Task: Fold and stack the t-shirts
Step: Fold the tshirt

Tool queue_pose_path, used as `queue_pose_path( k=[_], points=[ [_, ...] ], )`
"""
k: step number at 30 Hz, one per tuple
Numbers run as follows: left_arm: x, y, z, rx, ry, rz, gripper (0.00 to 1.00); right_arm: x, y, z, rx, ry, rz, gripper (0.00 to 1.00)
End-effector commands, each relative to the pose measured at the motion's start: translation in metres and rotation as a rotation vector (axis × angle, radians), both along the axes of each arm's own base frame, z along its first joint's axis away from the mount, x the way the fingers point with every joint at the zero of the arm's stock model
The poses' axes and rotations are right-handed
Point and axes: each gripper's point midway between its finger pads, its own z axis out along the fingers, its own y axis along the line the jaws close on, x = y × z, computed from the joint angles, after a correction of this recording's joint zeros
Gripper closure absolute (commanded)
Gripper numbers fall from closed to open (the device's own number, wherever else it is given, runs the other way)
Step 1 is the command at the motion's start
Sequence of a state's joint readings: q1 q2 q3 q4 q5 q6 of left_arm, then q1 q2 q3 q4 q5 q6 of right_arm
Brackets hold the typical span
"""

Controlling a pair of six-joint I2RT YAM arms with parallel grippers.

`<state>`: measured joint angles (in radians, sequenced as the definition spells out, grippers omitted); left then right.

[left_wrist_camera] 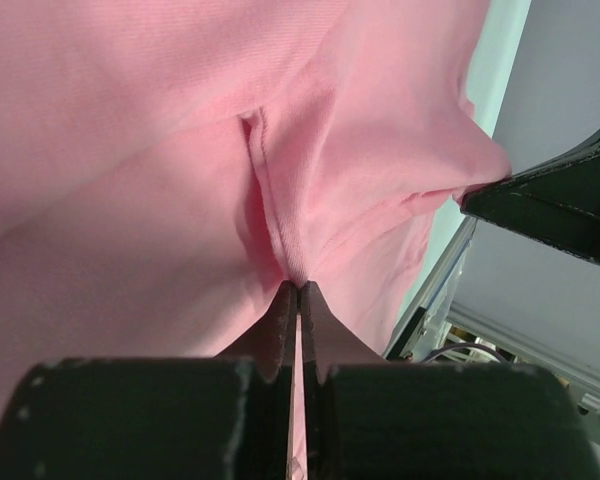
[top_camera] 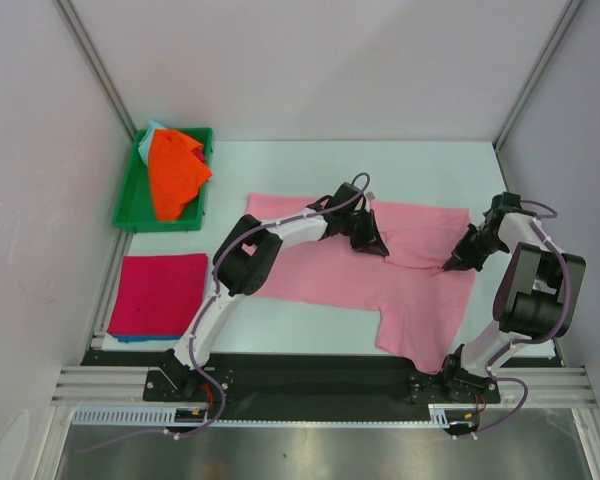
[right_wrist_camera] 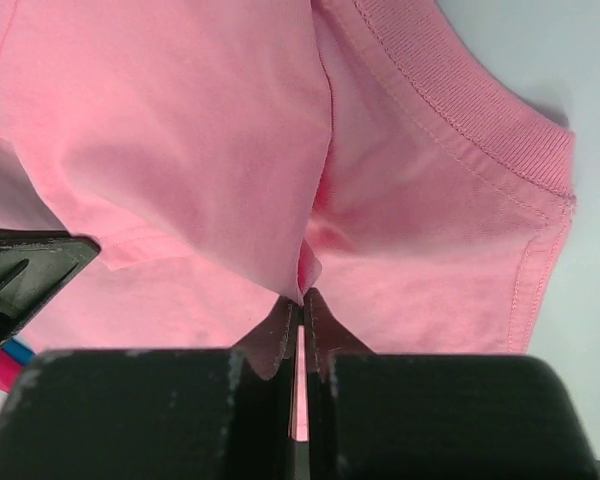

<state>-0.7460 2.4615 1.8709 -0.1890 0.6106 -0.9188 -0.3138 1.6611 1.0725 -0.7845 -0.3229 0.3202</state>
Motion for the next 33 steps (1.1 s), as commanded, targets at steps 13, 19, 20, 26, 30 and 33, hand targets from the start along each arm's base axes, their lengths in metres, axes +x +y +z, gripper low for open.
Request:
queue_pose_path(
  k=[13, 19, 20, 26, 30, 33],
  points=[
    [0.002, 0.005, 0.051, -0.064, -0.031, -0.004, 1.00, -0.002, 0.003, 0.021, 0.049, -0.002, -0.034, 1.00],
    [0.008, 0.004, 0.064, -0.093, -0.044, 0.009, 1.00, 0.001, 0.003, 0.023, 0.116, -0.016, -0.077, 0.97],
    [0.008, 0.005, 0.064, -0.096, -0.041, 0.009, 1.00, 0.002, 0.005, 0.023, 0.129, -0.014, -0.082, 0.97],
    [0.015, 0.009, 0.073, -0.121, -0.037, 0.026, 1.00, 0.005, 0.004, 0.024, 0.168, -0.018, -0.108, 0.96],
    [0.018, 0.012, 0.071, -0.121, -0.028, 0.035, 1.00, 0.001, 0.008, 0.019, 0.193, 0.000, -0.110, 0.96],
    [0.018, 0.011, 0.068, -0.123, -0.018, 0.034, 1.00, -0.004, 0.012, 0.011, 0.211, 0.024, -0.113, 0.94]
  ],
)
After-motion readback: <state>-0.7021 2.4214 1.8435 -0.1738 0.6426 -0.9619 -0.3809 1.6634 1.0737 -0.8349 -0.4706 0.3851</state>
